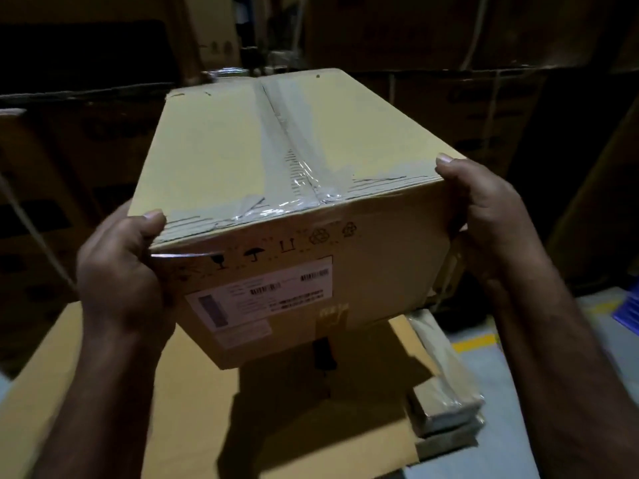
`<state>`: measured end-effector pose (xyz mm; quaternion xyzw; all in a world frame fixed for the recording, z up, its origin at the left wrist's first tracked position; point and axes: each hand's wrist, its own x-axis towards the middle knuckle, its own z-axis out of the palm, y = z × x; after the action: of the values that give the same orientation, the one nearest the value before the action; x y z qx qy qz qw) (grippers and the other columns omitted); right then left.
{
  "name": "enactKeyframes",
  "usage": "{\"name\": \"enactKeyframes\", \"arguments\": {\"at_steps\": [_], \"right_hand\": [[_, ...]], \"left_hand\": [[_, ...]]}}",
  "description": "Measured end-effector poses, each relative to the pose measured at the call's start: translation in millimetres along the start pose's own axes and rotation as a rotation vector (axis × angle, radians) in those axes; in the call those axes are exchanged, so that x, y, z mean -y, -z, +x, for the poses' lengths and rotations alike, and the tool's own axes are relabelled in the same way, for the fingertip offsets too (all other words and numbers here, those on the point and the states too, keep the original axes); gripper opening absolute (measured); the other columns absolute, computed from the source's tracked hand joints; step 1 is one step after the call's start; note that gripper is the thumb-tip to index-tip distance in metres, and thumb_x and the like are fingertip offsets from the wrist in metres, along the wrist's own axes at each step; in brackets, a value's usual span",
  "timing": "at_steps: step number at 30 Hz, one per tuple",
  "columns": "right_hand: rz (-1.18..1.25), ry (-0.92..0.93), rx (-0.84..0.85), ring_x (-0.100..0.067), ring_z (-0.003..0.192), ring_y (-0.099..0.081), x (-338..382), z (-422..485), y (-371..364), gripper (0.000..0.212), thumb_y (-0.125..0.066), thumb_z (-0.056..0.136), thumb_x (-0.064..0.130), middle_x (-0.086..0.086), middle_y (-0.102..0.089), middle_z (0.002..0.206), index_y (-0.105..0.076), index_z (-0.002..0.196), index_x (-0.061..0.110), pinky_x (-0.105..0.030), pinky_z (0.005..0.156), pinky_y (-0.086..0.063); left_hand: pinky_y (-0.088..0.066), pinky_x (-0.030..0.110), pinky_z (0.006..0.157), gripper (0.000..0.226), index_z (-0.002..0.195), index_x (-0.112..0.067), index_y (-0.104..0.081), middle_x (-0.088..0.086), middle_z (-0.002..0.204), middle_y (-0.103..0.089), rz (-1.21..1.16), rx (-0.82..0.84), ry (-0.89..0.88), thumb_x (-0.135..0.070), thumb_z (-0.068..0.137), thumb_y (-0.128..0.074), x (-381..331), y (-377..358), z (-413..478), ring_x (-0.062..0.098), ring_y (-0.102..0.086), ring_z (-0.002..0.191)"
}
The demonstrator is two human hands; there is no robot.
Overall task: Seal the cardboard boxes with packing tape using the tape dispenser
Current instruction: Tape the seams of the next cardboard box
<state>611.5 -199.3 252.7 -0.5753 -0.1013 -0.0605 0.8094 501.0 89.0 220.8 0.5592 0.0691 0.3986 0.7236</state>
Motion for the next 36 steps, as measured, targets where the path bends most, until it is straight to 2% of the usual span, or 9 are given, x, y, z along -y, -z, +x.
{"name": "enactKeyframes", "arguments": {"at_steps": [4,9,13,19,22,26,30,33,36], "right_hand": [[0.07,0.037,-0.15,-0.02,0.093,-0.068,14.7,-18.5,36.1,0.039,-0.062,0.09,0.026,-0.008,-0.07,0.103,-0.066,0.121,0.002,-0.031,0.072,-0.053],[0.105,0.101,-0.337,-0.018,0.079,-0.068,29.9,-44.1,77.0,0.021,-0.062,0.091,0.022,-0.007,-0.07,0.091,-0.067,0.106,0.009,-0.028,0.063,-0.052],[0.054,0.14,-0.432,-0.019,0.076,-0.067,46.1,-64.6,113.3,0.015,-0.063,0.09,0.021,-0.007,-0.069,0.087,-0.068,0.102,0.013,-0.029,0.062,-0.052],[-0.024,0.12,-0.578,-0.014,0.073,-0.069,71.1,-85.4,180.1,0.027,-0.064,0.088,0.025,-0.006,-0.071,0.09,-0.07,0.11,0.01,-0.026,0.062,-0.053],[-0.102,0.087,-0.639,-0.005,0.067,-0.065,77.6,-89.2,222.2,0.018,-0.064,0.088,0.03,0.005,-0.067,0.082,-0.069,0.096,0.015,-0.022,0.059,-0.048],[-0.142,0.053,-0.636,-0.005,0.082,-0.055,74.9,-82.3,284.2,0.01,-0.062,0.091,0.032,0.009,-0.059,0.089,-0.061,0.088,0.023,-0.026,0.065,-0.043],[-0.157,-0.042,-0.606,-0.019,0.092,-0.067,57.9,-55.2,358.7,0.017,-0.068,0.085,0.033,-0.001,-0.072,0.091,-0.071,0.091,0.017,-0.032,0.073,-0.051],[-0.169,-0.102,-0.577,-0.027,0.095,-0.068,37.6,-31.1,413.7,0.027,-0.07,0.083,0.033,-0.009,-0.073,0.095,-0.074,0.099,0.013,-0.041,0.078,-0.053],[-0.213,-0.155,-0.522,-0.025,0.084,-0.065,12.0,-11.2,450.0,0.021,-0.066,0.088,0.029,-0.01,-0.068,0.092,-0.071,0.099,0.011,-0.038,0.07,-0.049]], "left_hand": [[-0.047,0.038,0.069,0.027,0.075,-0.026,-0.072,-0.004,0.077,-0.065,0.001,0.169,0.007,-0.022,0.091,-0.051,-3.4,-32.7,1.4,0.025,-0.063,0.076],[-0.05,0.033,0.061,0.018,0.083,-0.024,-0.072,-0.006,0.076,-0.068,-0.029,0.246,0.032,-0.02,0.09,-0.056,-1.6,-81.0,-3.5,0.02,-0.067,0.071],[-0.048,0.025,0.054,0.025,0.077,-0.02,-0.071,-0.005,0.067,-0.068,-0.093,0.329,0.082,-0.01,0.091,-0.053,5.3,-124.6,-26.5,0.016,-0.065,0.063],[-0.05,0.032,0.06,0.013,0.09,-0.016,-0.065,-0.001,0.075,-0.066,-0.131,0.509,0.204,-0.013,0.092,-0.052,30.7,-179.7,-76.4,0.02,-0.065,0.069],[-0.051,0.033,0.058,0.017,0.103,-0.009,-0.065,0.004,0.083,-0.068,-0.103,0.58,0.23,-0.014,0.096,-0.05,45.4,-209.5,-106.1,0.023,-0.067,0.073],[-0.051,0.034,0.059,0.012,0.095,-0.012,-0.064,0.005,0.083,-0.068,-0.064,0.573,0.282,-0.014,0.096,-0.052,78.2,-253.5,-138.8,0.026,-0.066,0.076],[-0.05,0.028,0.054,0.014,0.093,-0.015,-0.064,-0.006,0.075,-0.07,0.04,0.554,0.352,-0.014,0.099,-0.052,123.1,-299.0,-173.8,0.016,-0.069,0.071],[-0.051,0.035,0.066,0.014,0.101,-0.015,-0.066,0.003,0.09,-0.072,0.113,0.555,0.443,-0.022,0.099,-0.055,161.0,-322.7,-190.1,0.028,-0.069,0.088],[-0.051,0.041,0.075,0.017,0.109,-0.016,-0.066,0.01,0.103,-0.07,0.193,0.54,0.592,-0.025,0.1,-0.055,194.8,-336.0,-201.3,0.034,-0.067,0.097]]}}
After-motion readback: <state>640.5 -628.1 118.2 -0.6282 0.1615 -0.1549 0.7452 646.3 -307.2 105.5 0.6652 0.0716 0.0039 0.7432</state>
